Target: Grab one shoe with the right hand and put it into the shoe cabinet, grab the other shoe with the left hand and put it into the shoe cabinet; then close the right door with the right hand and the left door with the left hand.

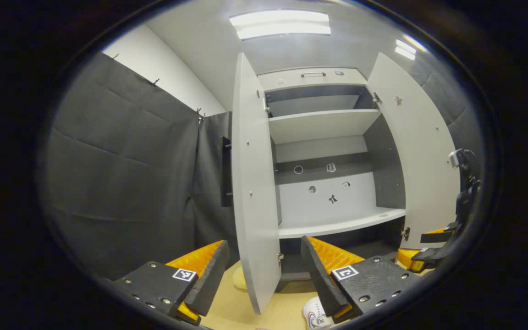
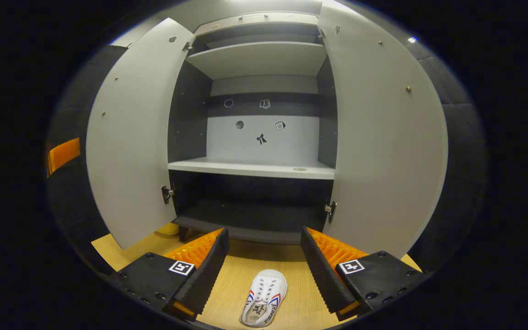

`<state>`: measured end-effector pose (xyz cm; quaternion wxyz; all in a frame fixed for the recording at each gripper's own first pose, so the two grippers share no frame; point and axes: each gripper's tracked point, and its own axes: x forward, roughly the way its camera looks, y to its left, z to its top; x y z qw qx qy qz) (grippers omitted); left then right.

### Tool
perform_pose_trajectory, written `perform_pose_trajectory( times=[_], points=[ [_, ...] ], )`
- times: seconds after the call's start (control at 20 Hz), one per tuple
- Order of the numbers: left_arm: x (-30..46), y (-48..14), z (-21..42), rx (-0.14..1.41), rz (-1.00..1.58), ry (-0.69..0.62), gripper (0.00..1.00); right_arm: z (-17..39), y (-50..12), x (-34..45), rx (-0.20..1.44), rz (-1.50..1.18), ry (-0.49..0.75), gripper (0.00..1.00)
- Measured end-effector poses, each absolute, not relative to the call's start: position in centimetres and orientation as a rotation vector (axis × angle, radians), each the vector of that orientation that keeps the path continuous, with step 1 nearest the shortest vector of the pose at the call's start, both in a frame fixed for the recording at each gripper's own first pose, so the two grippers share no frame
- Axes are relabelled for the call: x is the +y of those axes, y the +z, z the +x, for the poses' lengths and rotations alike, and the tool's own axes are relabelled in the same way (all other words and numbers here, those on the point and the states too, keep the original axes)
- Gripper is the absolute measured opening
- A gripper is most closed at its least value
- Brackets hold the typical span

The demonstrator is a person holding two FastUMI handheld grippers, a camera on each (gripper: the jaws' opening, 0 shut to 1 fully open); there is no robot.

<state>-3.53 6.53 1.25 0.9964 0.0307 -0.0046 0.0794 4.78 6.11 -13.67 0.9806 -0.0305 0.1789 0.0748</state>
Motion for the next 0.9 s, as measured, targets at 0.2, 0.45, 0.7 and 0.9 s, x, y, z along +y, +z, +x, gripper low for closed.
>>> perform_pose_trajectory(
  times=[0.2,0.45,0.7,0.9],
  points=[
    [7.8,1.3,-4.2,-0.001,0.063,0.196,0.91,5.4,-17.9,7.1,0.468,-0.09,0.181,0.98],
    [8.4,1.4,-4.6,0.001,0.082,0.225,0.91,5.0,-23.8,8.0,0.646,-0.087,0.214,0.99],
    [9.1,0.9,-4.7,0.014,0.085,0.254,0.91,3.5,-29.1,8.2,0.807,-0.093,0.224,0.99],
    [9.5,0.7,-5.0,0.023,0.092,0.271,0.91,2.6,-32.2,8.5,0.911,-0.084,0.234,0.99]
  ],
)
